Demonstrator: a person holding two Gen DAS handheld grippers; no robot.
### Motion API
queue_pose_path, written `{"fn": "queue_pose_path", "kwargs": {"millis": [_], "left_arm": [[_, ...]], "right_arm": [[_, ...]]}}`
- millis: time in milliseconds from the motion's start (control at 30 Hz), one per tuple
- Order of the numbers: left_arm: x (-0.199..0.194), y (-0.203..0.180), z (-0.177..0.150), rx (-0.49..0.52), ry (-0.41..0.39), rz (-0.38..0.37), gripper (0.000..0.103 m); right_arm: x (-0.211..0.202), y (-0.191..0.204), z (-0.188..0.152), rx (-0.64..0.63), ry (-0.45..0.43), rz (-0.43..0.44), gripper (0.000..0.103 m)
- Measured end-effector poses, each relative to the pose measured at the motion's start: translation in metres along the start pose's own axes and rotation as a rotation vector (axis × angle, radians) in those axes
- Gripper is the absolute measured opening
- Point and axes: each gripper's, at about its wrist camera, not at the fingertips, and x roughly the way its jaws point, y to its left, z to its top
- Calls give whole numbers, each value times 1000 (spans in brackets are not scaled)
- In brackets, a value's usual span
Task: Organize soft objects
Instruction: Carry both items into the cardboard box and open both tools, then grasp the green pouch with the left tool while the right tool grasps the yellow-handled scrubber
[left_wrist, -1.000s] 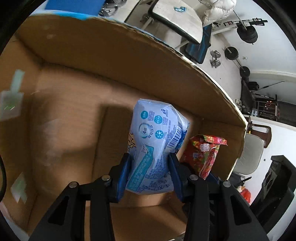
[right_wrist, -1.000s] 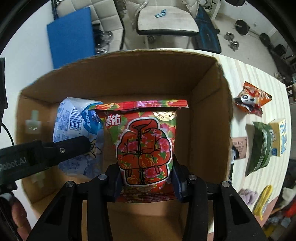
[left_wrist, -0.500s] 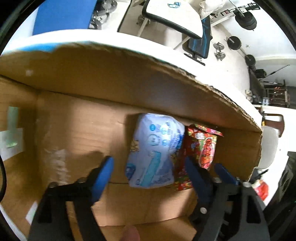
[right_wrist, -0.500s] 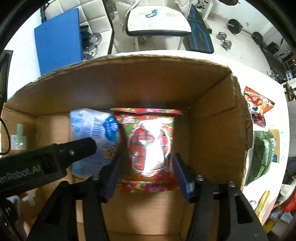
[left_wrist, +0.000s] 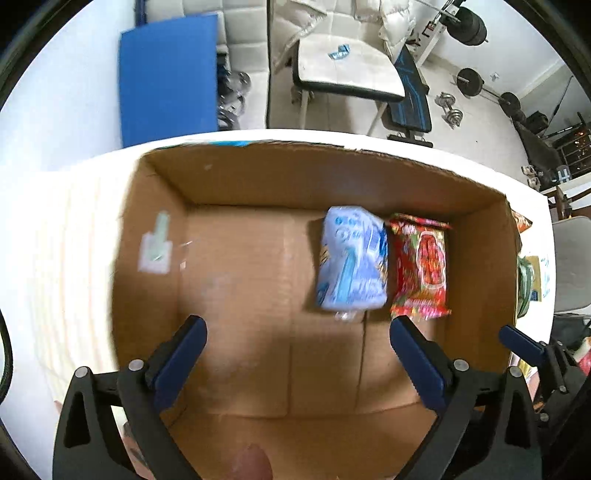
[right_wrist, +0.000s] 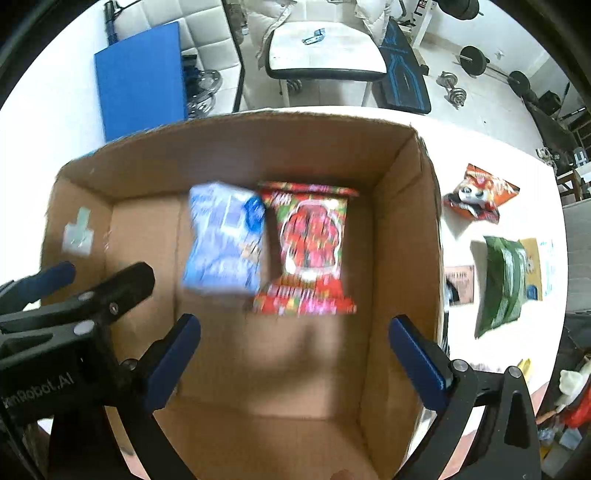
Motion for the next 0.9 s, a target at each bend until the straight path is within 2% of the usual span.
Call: {"fn": "queue_pose_path", "kwargs": {"millis": [133, 233, 400, 567, 733, 900], "left_arm": [[-18, 11, -27, -8, -38, -1, 102], [-24, 5, -36, -15, -78, 17, 102], [-47, 0, -69, -2, -137, 53, 102], [-74, -7, -101, 6, -186, 75, 102], [-95, -11, -116, -30, -203, 71, 102], [-113, -40, -118, -31, -223, 67, 102]], "right_arm": [[-21, -2, -32, 6, -32, 19, 103], [-35, -4, -56, 13, -66, 26, 103], [-63, -12, -104, 30, -105, 55, 103], [-99, -15, -136, 18, -152, 61, 103], [-121, -20, -148, 1, -187, 79, 103], [-138, -38, -152, 8, -193, 147, 103]]}}
